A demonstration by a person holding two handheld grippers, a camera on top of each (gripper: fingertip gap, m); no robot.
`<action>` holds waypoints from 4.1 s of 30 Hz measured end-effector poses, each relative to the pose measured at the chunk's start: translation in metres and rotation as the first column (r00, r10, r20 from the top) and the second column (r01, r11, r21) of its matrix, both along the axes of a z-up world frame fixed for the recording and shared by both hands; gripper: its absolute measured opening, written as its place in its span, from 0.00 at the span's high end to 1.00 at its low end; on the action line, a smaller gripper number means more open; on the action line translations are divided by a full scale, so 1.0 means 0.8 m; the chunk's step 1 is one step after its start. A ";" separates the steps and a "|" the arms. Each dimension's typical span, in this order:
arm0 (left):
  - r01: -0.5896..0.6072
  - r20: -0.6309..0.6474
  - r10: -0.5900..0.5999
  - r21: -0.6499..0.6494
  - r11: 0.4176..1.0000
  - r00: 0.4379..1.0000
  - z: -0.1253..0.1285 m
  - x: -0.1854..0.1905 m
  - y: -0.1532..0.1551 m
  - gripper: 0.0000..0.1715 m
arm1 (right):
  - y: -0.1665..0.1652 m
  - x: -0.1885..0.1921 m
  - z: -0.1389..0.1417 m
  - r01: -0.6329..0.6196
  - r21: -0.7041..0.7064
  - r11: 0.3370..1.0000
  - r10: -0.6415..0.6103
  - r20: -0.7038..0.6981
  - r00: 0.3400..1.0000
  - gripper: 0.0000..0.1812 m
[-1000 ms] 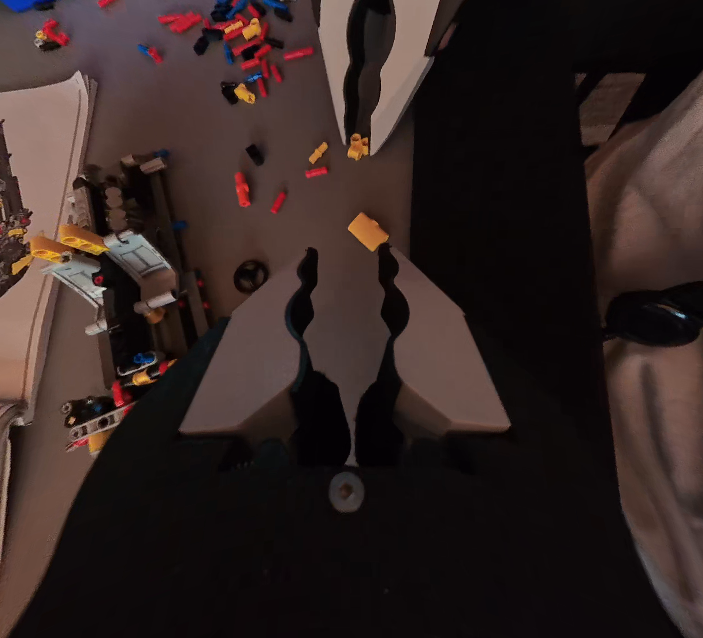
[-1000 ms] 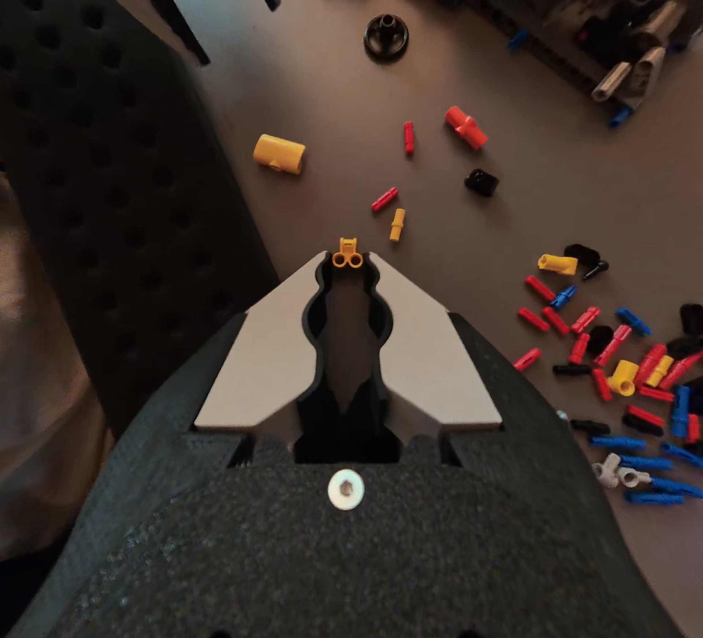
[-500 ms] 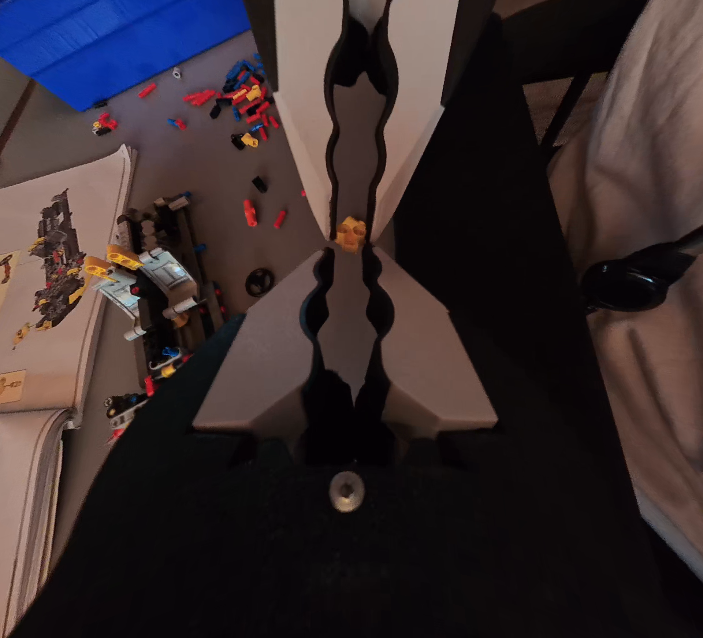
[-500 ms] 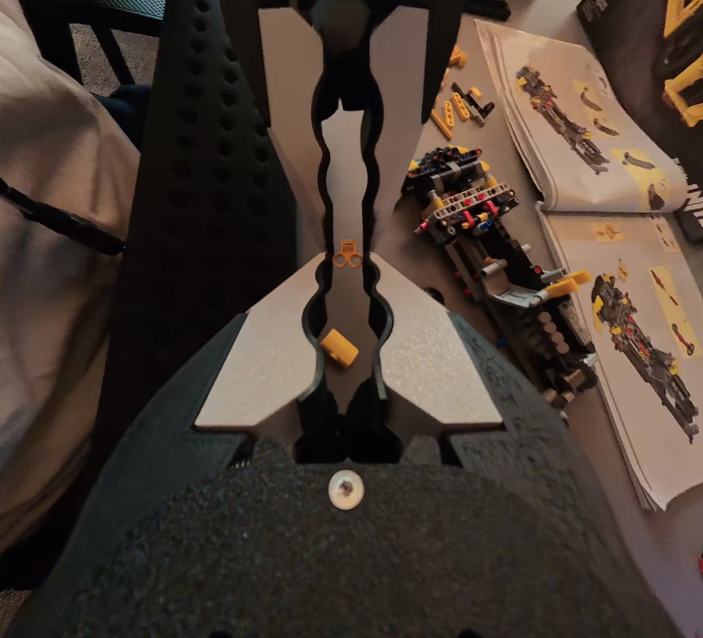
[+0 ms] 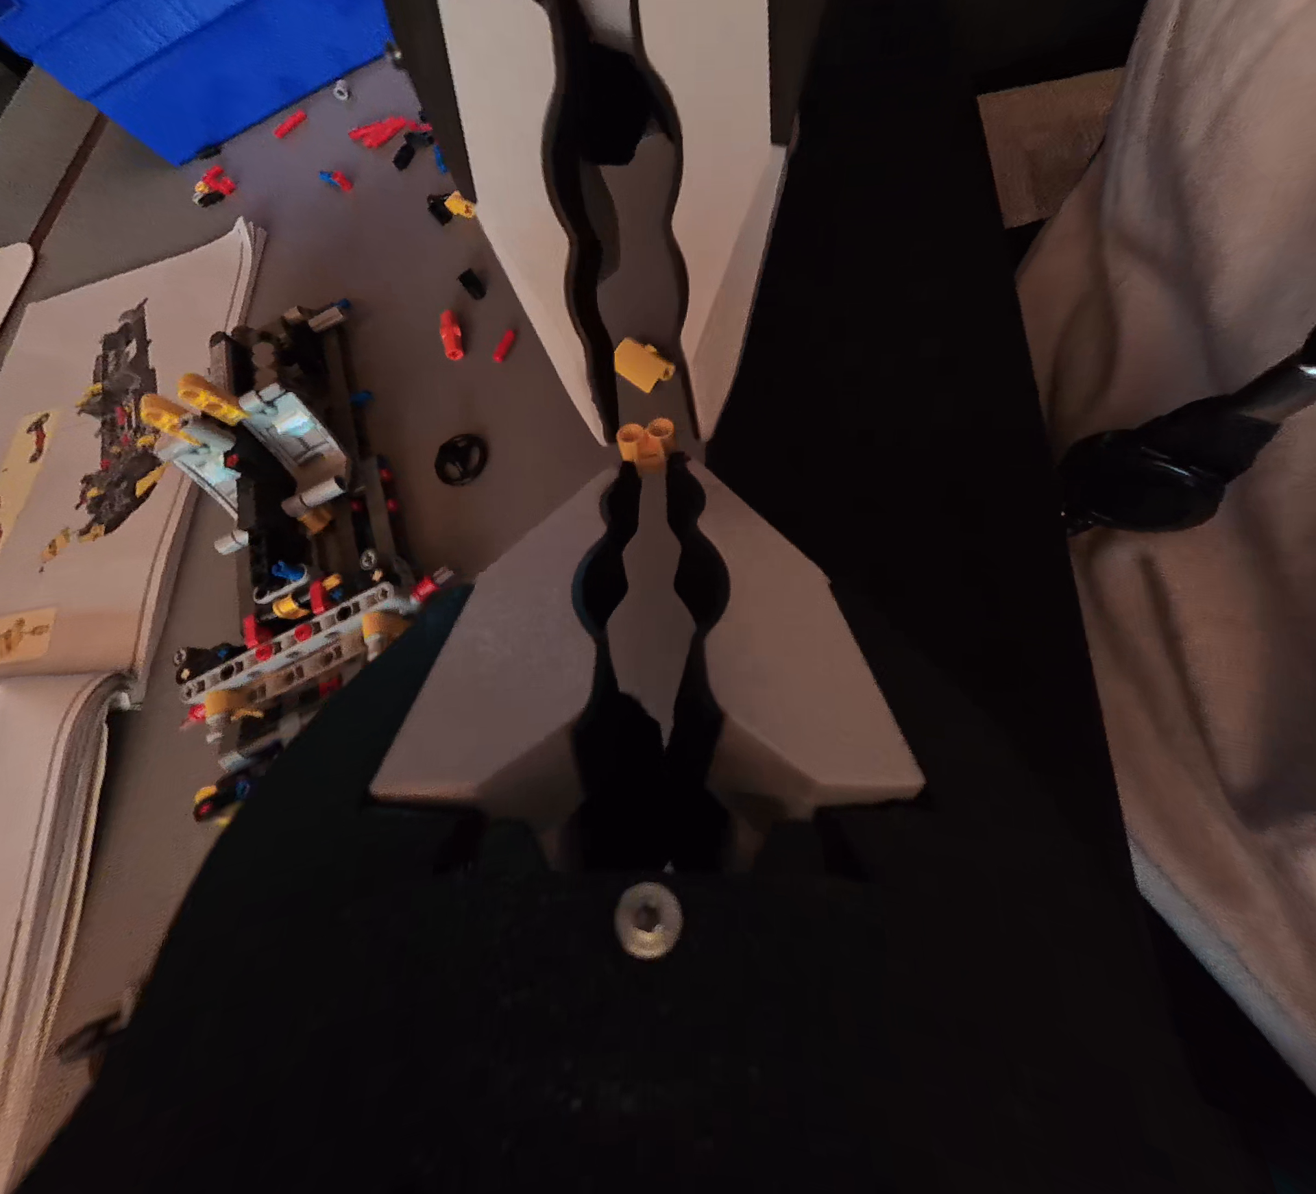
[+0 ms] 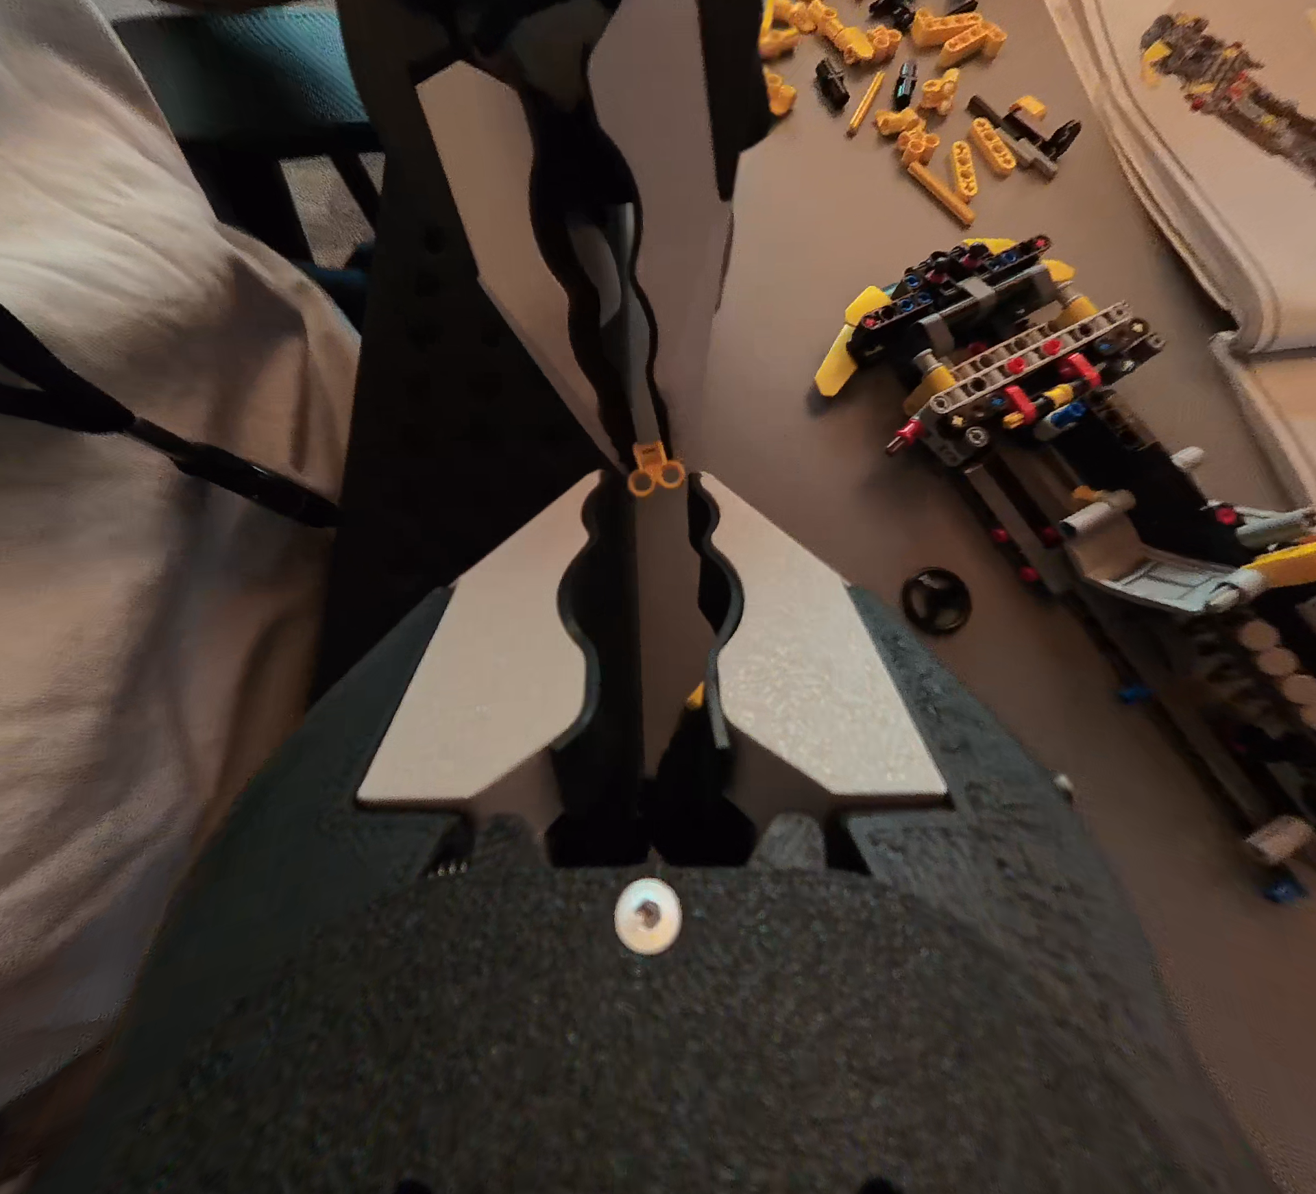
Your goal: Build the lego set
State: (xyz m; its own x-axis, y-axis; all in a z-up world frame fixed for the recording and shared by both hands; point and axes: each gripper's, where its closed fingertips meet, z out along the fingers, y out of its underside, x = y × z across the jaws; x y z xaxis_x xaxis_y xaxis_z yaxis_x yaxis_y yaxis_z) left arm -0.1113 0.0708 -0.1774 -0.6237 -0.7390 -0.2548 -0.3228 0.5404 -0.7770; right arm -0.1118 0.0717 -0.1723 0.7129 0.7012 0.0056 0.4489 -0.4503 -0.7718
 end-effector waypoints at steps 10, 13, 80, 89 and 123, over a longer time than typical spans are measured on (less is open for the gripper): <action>-0.576 -0.092 0.595 0.167 0.800 0.799 -0.033 -0.104 0.229 0.97 | 0.001 0.127 -0.012 0.469 0.011 0.883 -0.467 -0.084 0.880 0.87; -0.680 -0.122 0.704 0.187 0.709 0.700 -0.042 -0.149 0.283 0.97 | 0.003 0.150 -0.016 0.548 0.055 0.835 -0.542 -0.088 0.836 0.87; -0.690 0.013 0.774 -0.442 0.573 0.634 0.054 0.079 0.295 0.85 | 0.024 0.227 0.017 0.709 0.139 0.691 -0.664 -0.267 0.699 0.87; -0.699 0.198 0.742 -0.249 0.670 0.641 0.060 0.074 0.280 0.86 | 0.022 0.229 0.014 0.708 0.152 0.690 -0.665 -0.252 0.703 0.90; -0.688 0.231 0.769 -0.347 0.638 0.596 0.072 0.051 0.284 0.90 | 0.009 0.172 0.022 0.498 0.175 0.849 -0.463 -0.208 0.862 0.84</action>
State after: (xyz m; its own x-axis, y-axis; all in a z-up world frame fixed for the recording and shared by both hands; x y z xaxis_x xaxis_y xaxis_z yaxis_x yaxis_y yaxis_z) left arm -0.0708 0.2979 -0.1195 0.2420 -0.9629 -0.1191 -0.2418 0.0591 -0.9685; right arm 0.0260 0.0785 -0.1544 0.9643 0.2641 -0.0200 0.0887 -0.3933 -0.9151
